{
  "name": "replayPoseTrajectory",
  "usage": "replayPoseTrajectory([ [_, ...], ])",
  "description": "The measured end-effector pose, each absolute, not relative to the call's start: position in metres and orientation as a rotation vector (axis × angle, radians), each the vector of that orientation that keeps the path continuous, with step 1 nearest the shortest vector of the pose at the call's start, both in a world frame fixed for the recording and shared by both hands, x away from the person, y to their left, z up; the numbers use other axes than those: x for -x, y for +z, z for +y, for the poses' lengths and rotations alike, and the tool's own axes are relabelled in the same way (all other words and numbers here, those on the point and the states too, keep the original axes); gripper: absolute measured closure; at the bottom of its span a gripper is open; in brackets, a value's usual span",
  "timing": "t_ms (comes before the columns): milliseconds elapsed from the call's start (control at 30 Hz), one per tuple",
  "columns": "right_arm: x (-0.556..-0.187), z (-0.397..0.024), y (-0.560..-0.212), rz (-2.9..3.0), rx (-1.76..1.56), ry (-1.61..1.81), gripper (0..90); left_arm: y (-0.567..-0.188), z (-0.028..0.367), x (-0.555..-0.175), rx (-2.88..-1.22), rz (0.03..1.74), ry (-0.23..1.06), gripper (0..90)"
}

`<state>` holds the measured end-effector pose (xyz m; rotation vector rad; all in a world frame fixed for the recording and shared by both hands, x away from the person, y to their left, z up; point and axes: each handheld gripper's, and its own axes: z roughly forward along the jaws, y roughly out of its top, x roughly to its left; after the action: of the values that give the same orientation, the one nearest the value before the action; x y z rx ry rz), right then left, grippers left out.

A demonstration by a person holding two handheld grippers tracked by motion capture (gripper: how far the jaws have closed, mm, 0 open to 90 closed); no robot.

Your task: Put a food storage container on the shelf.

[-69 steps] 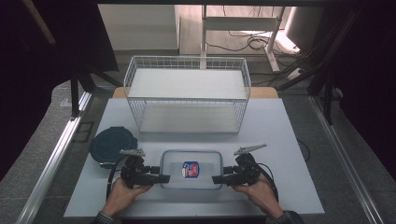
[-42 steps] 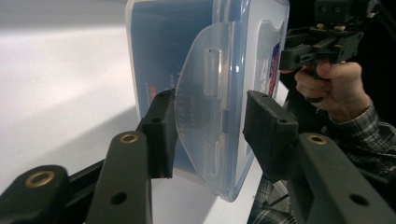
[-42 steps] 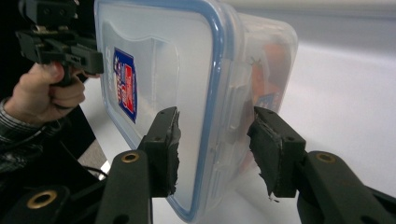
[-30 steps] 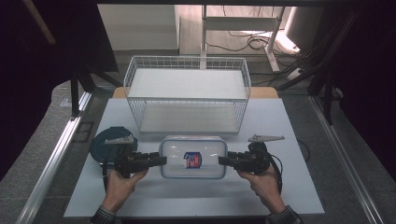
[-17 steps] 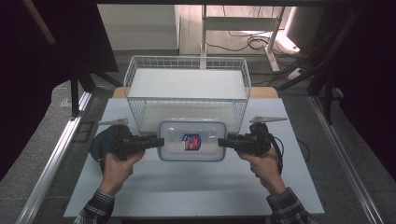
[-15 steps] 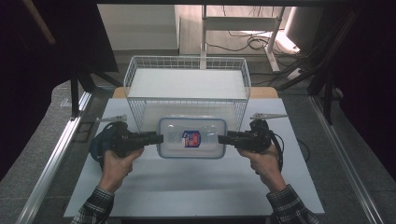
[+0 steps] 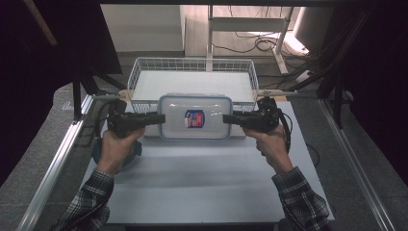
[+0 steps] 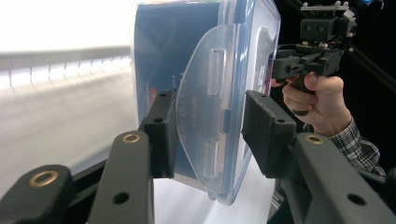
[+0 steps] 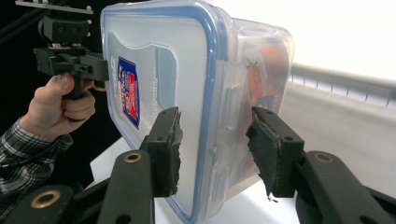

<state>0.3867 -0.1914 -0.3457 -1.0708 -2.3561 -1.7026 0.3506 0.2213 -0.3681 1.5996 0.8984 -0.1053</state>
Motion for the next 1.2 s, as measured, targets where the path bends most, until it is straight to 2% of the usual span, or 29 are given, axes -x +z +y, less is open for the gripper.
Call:
replayPoseTrajectory([
  [500, -0.434, -0.177, -0.304, -2.349, 1.069, -1.780, 53.5, -0.330, 0.231, -0.395, -1.590, 0.905, -0.055, 55.7],
  [833, -0.462, -0.170, -0.300, -2.343, 1.123, -1.777, 53.3, -0.327, 0.234, -0.428, -1.574, 0.946, -0.057, 54.1],
  [1200, -0.477, -0.169, -0.302, -2.317, 1.196, -1.758, 52.3, -0.331, 0.226, -0.437, -1.581, 1.010, -0.038, 51.6],
])
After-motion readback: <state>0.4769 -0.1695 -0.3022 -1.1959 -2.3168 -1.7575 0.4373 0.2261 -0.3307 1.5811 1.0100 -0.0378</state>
